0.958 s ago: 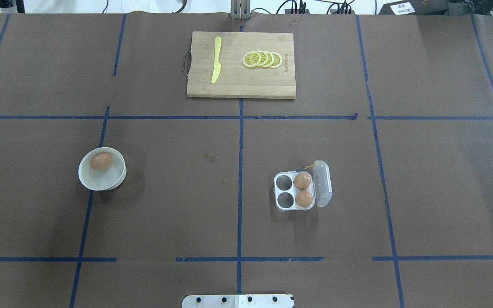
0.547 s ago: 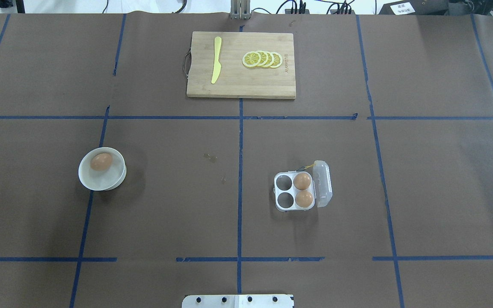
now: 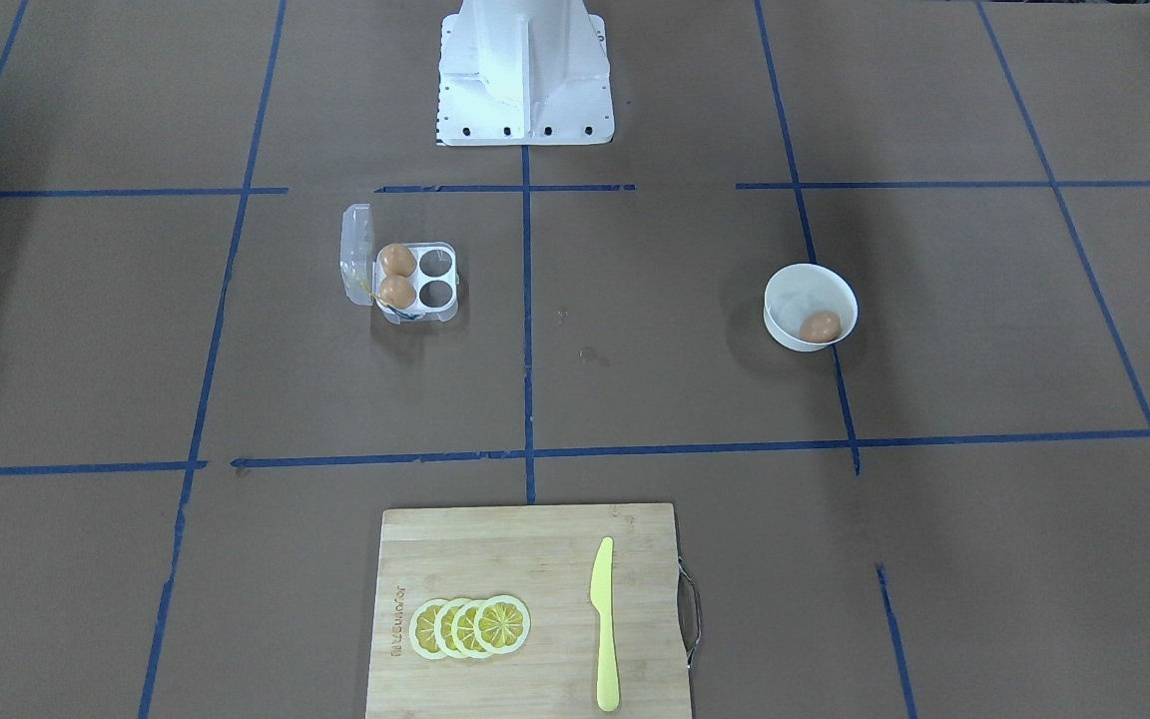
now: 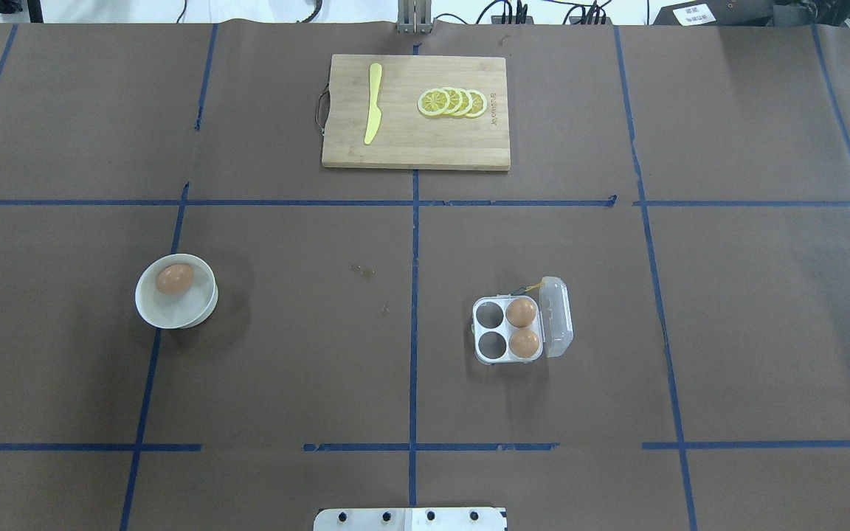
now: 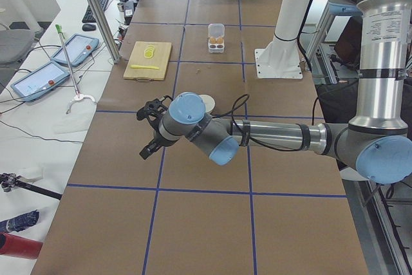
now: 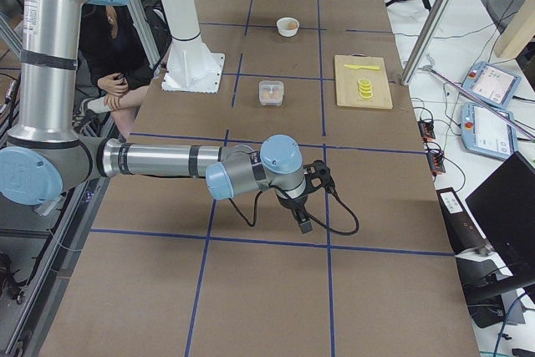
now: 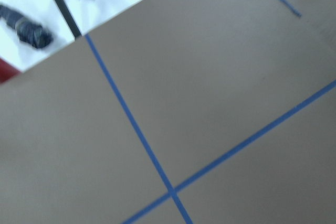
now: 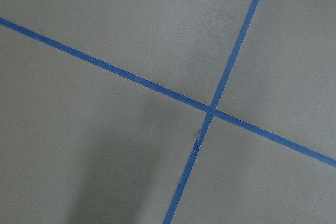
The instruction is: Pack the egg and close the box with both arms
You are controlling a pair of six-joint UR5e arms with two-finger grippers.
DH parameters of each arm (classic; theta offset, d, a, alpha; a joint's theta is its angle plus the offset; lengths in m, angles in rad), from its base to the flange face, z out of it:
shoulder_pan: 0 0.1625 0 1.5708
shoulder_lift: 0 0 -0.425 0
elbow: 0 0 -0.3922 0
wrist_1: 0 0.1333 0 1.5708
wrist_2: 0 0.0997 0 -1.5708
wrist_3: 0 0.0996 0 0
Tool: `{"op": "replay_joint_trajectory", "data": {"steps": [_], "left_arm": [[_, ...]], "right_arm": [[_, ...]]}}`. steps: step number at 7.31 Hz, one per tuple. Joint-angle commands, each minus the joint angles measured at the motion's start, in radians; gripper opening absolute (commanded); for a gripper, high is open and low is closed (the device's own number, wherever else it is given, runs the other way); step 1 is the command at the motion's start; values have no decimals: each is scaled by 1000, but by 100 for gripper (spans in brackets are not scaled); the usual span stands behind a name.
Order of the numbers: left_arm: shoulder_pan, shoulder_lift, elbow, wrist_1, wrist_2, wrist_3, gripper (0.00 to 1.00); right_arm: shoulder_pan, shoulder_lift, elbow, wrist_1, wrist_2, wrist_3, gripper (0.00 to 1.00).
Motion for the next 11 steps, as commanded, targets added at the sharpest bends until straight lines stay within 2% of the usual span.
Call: {"op": "replay_joint_trajectory", "data": {"steps": [1, 2, 4, 5, 6, 9, 11], "left_arm": [[33, -3, 1, -172, -34, -19, 100], [107, -8, 3, -219, -79, -140, 100], [269, -44, -35, -227, -83, -273, 100], [365, -46, -81, -227, -34, -371, 100], [475, -46, -121, -226, 88, -443, 100], [744, -67, -122, -218, 352, -526, 100], [791, -66, -109, -215, 358, -527, 94]], "right_arm": [[0, -1, -7, 3, 54, -1, 100], [0, -1, -4, 3, 57, 7, 100], [0, -2, -4, 3, 57, 19, 100], [0, -4, -4, 3, 57, 18, 100], [0, -4, -4, 3, 57, 19, 100], [0, -11, -4, 3, 57, 19, 100], [0, -17, -2, 3, 57, 21, 100]]}}
